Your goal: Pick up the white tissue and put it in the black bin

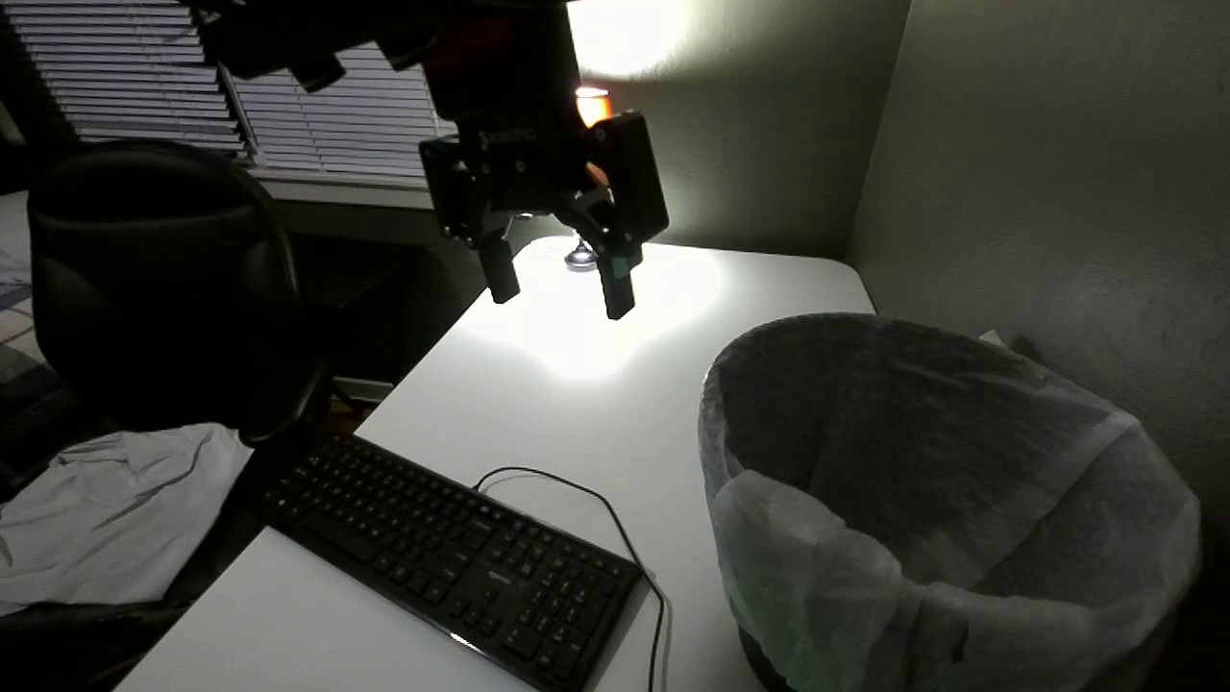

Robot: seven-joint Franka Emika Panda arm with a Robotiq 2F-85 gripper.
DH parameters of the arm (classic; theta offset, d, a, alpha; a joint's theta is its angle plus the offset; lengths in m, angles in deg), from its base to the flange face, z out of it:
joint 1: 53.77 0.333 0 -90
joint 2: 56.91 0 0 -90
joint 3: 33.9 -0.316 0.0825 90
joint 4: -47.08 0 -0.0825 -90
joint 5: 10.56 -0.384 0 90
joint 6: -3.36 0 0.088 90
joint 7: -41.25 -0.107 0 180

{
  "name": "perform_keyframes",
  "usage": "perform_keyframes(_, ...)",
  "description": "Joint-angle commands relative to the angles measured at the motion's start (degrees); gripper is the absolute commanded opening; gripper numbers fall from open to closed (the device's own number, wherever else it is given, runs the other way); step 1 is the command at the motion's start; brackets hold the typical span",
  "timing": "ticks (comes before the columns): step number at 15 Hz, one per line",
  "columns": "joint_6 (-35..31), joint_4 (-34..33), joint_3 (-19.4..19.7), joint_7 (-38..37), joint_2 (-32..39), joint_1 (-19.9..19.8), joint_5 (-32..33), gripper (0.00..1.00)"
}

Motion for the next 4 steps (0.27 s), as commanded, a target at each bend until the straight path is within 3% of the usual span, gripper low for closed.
perform_keyframes(1,0.15,-0.12,0.43,0.16,0.01,0.41,0.06,1.0)
perform_keyframes(4,0.15,-0.12,0.54,0.35,0.01,0.43,0.03,1.0)
